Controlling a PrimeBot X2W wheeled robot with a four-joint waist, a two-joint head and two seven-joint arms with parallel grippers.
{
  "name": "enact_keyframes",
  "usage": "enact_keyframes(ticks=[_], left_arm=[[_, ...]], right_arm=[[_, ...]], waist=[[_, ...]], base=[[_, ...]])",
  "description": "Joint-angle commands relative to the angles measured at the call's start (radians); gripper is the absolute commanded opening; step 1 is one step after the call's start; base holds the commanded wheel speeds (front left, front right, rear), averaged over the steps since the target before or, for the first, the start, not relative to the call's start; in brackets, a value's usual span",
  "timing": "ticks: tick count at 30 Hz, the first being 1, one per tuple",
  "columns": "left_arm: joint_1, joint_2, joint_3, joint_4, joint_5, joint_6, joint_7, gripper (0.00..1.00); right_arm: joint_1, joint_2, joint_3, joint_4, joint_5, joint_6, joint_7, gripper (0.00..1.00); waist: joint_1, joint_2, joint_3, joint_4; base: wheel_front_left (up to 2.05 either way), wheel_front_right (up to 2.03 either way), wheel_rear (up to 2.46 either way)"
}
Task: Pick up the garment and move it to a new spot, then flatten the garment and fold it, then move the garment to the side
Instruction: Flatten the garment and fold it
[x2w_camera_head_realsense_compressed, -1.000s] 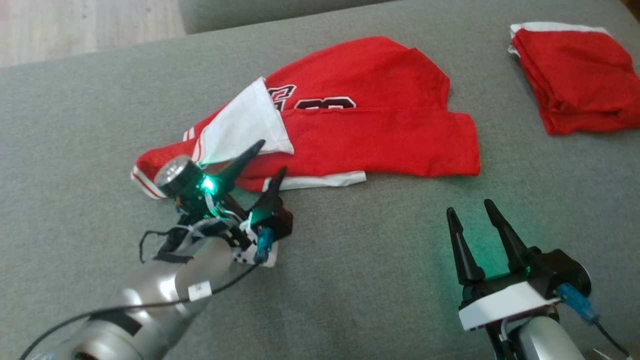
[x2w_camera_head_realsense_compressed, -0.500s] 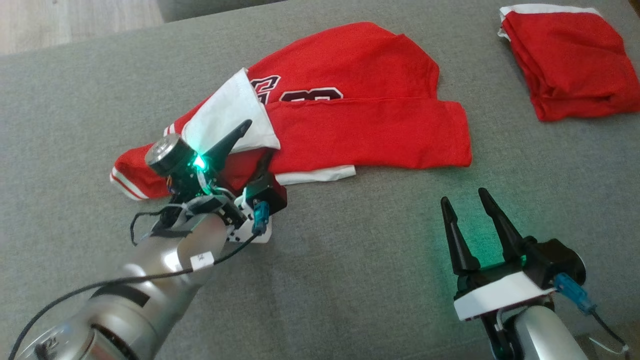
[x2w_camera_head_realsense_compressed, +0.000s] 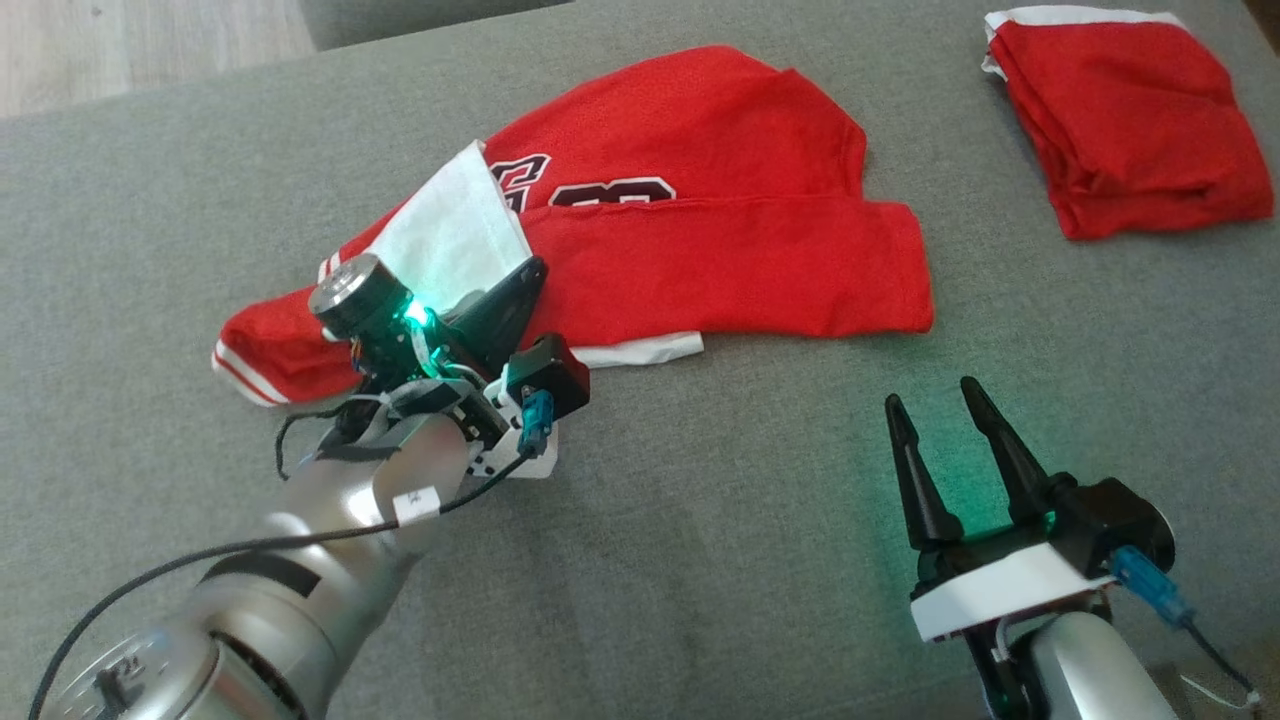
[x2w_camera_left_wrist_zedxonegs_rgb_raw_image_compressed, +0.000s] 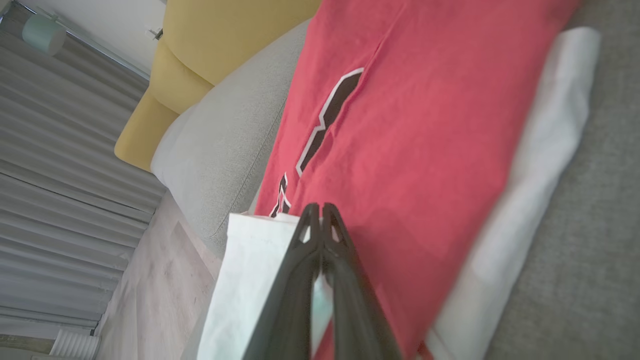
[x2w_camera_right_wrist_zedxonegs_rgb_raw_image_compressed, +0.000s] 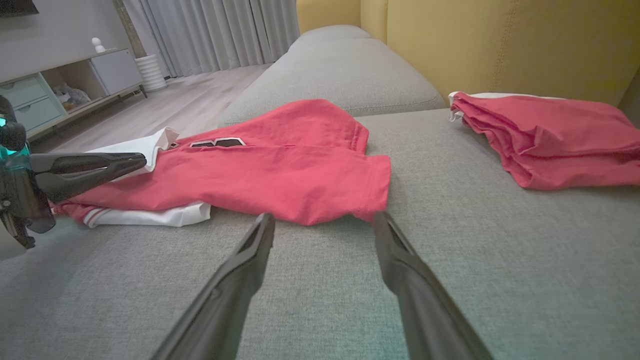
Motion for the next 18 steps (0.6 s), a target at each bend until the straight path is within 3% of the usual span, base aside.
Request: enact_keyframes(ticks=[1, 10, 13, 18], left_arm=[[-0.037, 0.011, 0.016, -0.006, -0.013, -0.001, -0.004, 0.0], [-0.035, 0.014, 0.05, -0.075, -0.074, -0.007, -0.024, 0.0], [-0.043, 0.052, 0.076, -0.147, -0.1, -0.013, -0.029, 0.0], [-0.077, 0.162, 0.1, -0.299, -0.104, -0.019, -0.031, 0.0]], right_arm=[[-0.014, -0.01, 0.017, -0.025, 0.002, -0.001, -0.003, 1.0], [-0.011, -0.003, -0.003, -0.023, 0.026, -0.001, -0.003, 1.0], [-0.029, -0.005, -0.032, -0.019, 0.044, -0.001, -0.003, 1.0], [-0.103, -0.035, -0.063, 0.033, 0.098, -0.001, -0.003, 1.0]], waist=[[0.0, 0.0, -0.005, 0.004], [0.0, 0.0, -0.028, 0.039], [0.0, 0.0, -0.025, 0.056], [0.0, 0.0, -0.012, 0.073]], base=[[0.0, 0.0, 0.0], [0.0, 0.0, 0.0], [0.0, 0.0, 0.0], [0.0, 0.0, 0.0]])
